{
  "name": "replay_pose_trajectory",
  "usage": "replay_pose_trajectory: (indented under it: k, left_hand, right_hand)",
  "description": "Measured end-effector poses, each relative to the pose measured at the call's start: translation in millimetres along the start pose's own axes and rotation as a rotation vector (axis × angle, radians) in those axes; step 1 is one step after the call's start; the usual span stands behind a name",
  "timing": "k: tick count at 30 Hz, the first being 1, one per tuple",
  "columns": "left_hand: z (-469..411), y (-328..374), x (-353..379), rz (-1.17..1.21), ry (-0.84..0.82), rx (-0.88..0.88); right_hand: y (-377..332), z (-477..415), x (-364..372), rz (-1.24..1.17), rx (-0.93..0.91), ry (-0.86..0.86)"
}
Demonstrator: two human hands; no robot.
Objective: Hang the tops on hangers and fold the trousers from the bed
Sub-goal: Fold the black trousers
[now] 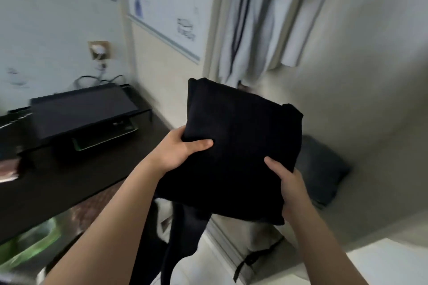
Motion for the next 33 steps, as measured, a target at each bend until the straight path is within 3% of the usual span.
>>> replay_pose_trajectory:
  k: [6, 10, 16, 22, 33]
  left_hand:
    - [-114.7, -16.3, 78.9, -0.07, -0.222, -0.08]
    - [-173.3, -30.2, 123.2, -0.104, -0.278, -0.082]
    - [-250.7, -59.3, 175.5, -0.235, -0.273, -0.041]
    - [-303.5, -98.2, 200.5, -0.353, -0.254, -0.037]
    - [-382.8, -183.2, 317.1, -0.247, -0.539, -0.197]
  right_hand:
    - [-0.7, -54.4, -72.4, -0.06, 0.027, 0.266]
    - [10.1, -95.7, -109.4, -0.1, 0.077, 0.39]
    - [27.3, -172.6, -146.0, -0.173, 0.104, 0.48]
    - [42.5, -221.3, -161.5, -0.134, 0.085, 0.748]
    - [74.2, -244.1, -250.8, -0.068, 0.203, 1.095]
Point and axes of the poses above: each hand's wrist, its own z-axis away from the middle knuckle, its own x-axis out of the palm, y = z × x, the point moved 9 cm from there along -z, towards the middle knuckle, and after that the axes turned 7 degrees about z, right-handed, at the moved point
